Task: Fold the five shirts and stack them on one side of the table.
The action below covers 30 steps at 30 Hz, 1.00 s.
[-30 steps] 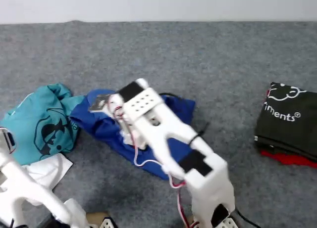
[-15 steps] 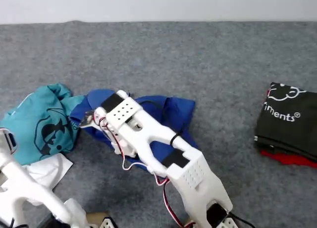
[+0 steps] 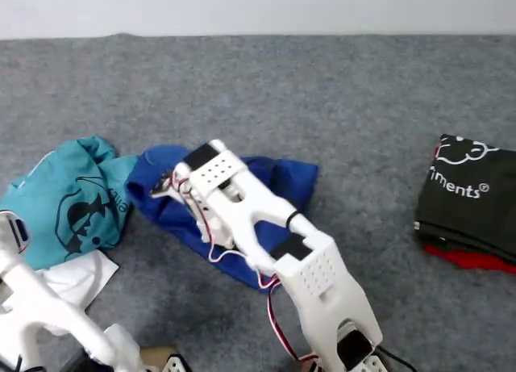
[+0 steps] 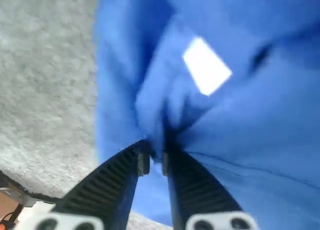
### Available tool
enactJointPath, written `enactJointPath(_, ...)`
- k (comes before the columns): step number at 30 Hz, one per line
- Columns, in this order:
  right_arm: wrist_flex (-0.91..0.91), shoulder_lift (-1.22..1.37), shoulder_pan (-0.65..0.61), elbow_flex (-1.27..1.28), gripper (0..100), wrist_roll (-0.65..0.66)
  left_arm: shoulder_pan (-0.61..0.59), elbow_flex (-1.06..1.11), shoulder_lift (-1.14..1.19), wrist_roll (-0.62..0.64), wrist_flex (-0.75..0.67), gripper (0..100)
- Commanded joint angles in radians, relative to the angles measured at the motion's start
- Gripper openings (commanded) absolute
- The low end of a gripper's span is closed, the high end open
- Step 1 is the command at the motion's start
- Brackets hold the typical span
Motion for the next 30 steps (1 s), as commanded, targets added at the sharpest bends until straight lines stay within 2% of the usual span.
enactJointPath(1,0.036,-0.097,0.050,-0.075,1.4,-0.008,-0.005,-0.004,-0.015,0.008,0.003,18)
enactJointPath(9,0.044,-0.259,0.113,-0.072,1.0,-0.006,0.040,-0.036,-0.015,0.008,0.018,18)
enactJointPath(12,0.045,-0.354,0.125,-0.071,1.0,-0.006,0.117,-0.091,-0.015,0.008,0.075,18)
enactJointPath(18,0.047,-0.550,0.186,-0.069,1.0,-0.032,0.354,-0.199,-0.012,0.009,0.150,18)
enactJointPath(22,0.047,-0.696,0.294,-0.032,1.0,-0.046,0.476,-0.216,-0.008,0.009,0.155,18)
enactJointPath(26,0.045,-0.855,0.438,0.021,1.0,-0.037,0.543,-0.213,-0.014,0.011,0.158,18)
enactJointPath(30,0.045,-0.998,0.576,0.046,1.0,0.063,0.605,-0.216,-0.014,0.011,0.187,18)
